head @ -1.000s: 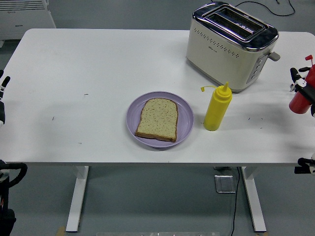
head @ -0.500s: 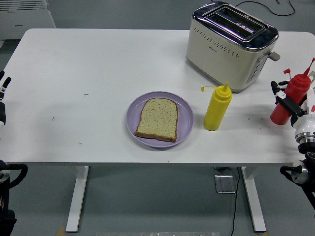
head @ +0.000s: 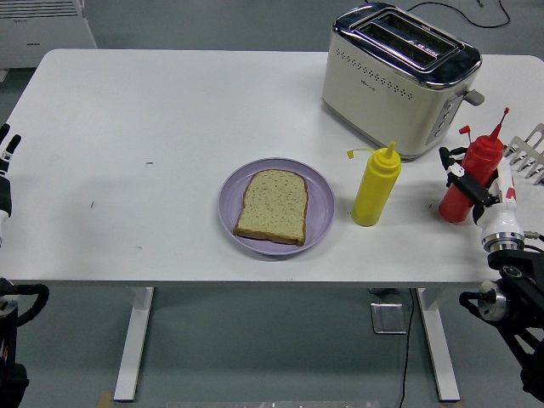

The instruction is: Pick up the cup,pour liquid into bread,place the cup on the desk

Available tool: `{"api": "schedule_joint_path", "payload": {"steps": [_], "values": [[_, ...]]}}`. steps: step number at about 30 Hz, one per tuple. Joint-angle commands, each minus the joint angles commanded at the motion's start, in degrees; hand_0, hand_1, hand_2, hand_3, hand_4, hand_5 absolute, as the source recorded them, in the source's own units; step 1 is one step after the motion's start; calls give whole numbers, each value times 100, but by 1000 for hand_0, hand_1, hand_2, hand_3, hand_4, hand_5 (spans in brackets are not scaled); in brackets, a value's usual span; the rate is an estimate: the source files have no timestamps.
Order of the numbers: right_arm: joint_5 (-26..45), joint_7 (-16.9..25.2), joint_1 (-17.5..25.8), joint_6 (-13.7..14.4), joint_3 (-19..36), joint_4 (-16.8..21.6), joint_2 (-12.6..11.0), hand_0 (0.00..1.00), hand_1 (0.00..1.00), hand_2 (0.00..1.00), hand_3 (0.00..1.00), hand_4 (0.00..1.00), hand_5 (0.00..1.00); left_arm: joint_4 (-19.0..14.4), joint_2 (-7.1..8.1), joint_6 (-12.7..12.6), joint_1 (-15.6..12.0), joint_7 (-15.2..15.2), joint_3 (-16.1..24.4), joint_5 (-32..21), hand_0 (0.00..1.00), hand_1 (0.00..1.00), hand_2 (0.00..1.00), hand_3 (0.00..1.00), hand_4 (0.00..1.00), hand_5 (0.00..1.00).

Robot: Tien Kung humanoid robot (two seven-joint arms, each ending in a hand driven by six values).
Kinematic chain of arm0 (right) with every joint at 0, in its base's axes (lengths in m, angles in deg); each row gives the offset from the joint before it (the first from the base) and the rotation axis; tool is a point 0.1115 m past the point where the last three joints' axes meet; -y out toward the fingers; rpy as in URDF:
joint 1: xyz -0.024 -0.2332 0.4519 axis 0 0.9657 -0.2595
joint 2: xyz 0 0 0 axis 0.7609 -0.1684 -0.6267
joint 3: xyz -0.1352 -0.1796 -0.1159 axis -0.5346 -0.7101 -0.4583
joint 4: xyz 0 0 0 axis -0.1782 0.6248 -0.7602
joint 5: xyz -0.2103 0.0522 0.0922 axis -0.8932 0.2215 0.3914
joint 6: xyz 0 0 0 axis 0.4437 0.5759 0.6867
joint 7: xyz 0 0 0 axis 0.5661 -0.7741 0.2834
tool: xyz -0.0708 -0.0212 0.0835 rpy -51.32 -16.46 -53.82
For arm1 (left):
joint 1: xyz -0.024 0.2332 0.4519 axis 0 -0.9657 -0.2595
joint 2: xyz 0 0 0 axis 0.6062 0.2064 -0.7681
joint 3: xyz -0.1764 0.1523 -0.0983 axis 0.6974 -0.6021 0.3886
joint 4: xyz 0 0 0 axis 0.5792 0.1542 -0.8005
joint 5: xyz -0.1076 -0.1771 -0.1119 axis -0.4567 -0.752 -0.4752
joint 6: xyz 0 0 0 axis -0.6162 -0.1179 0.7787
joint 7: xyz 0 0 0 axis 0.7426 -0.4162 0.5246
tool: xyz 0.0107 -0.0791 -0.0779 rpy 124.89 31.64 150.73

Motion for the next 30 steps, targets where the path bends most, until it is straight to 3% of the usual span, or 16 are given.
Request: {"api": "schedule_joint_path", "payload": {"steps": [15,16,21,22,27,28,30], "values": [[128,163,-78,43,-156,-106,139,143,168,295,374,799,270,0,-5,0,4,0,23,0,714,749,779,688,660,998],[128,187,-82,50,-170,-122,145,200,232,351,393,799,268,0,-6,1,8,-1,19,0,714,750,779,688,660,998],[153,305,-69,23,-174,-152,150,200,232,351,393,799,268,0,-7,-1,14,0,32,2,714,750,779,688,660,998],[147,314,-66,12,-174,-153,149,303,365,411,453,805,258,-1,-6,-1,14,0,34,2,714,750,779,688,660,998],[74,360,-35,-56,-177,-144,154,303,365,411,453,805,258,-2,-6,0,17,0,40,2,714,750,779,688,660,998],[55,365,-28,-60,-185,-146,158,400,466,471,527,811,257,-1,-6,0,17,0,40,1,714,750,779,687,659,998],[16,370,-19,-62,-199,-155,167,400,466,471,527,811,257,-1,-7,-1,18,0,41,1,714,750,779,687,659,998]]}}
